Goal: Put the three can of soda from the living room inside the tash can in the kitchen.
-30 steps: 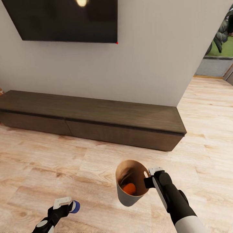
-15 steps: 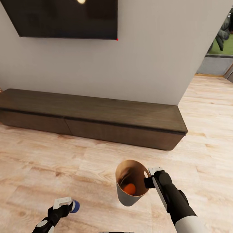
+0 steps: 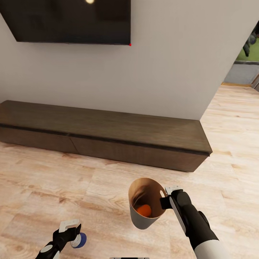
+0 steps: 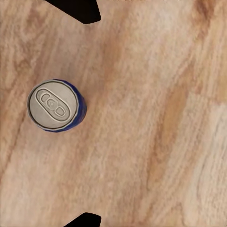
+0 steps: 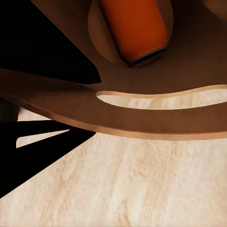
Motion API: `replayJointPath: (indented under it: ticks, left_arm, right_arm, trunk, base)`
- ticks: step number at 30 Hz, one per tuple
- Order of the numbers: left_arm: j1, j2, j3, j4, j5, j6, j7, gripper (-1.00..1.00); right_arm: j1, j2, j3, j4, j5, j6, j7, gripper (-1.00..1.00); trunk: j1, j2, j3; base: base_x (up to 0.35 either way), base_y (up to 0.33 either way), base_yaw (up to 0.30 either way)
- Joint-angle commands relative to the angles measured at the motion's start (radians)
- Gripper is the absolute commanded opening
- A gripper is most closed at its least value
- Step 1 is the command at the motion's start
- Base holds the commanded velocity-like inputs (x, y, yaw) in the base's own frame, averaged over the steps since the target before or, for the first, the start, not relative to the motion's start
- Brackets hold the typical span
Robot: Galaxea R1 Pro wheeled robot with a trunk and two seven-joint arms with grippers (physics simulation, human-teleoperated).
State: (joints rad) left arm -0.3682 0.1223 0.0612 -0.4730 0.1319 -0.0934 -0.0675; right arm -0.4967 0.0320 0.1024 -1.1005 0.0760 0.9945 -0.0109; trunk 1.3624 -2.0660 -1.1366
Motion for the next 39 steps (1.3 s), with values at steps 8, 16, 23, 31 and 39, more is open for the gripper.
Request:
replayJointPath:
  ticks: [8, 16, 23, 31, 39]
  left_arm:
    - [0.0, 0.027, 0.002, 0.001, 0.0, 0.0, 0.0, 1.0]
    - [0.0, 0.029, 0.001, 0.001, 0.0, 0.0, 0.0, 1.0]
    - [0.0, 0.03, 0.0, 0.002, 0.0, 0.0, 0.0, 1.0]
    - [0.0, 0.03, 0.0, 0.003, 0.0, 0.001, 0.0, 1.0]
    - [0.0, 0.03, 0.0, 0.004, 0.0, 0.001, 0.0, 1.0]
  right_arm:
    - [0.0, 0.0, 0.0, -0.001, -0.018, 0.0, 0.001, -1.0]
    - [0.0, 0.0, 0.0, 0.0, -0.018, 0.0, 0.002, -1.0]
    - [0.0, 0.0, 0.0, -0.001, -0.018, 0.0, 0.002, -1.0]
    - [0.0, 0.0, 0.0, -0.001, -0.018, 0.0, 0.002, -1.0]
    - [0.0, 0.0, 0.0, -0.001, -0.018, 0.0, 0.002, -1.0]
  trunk:
    - [0.0, 0.0, -0.011]
    - [0.0, 0.0, -0.024]
    - [0.0, 0.0, -0.035]
    - [0.019, -0.035, -0.063]
    - [0.05, -0.091, -0.1]
  base:
    - [0.002, 0.0, 0.0]
    - [0.0, 0.0, 0.0]
    - [0.0, 0.0, 0.0]
    - [0.0, 0.0, 0.0]
    - [0.0, 0.0, 0.0]
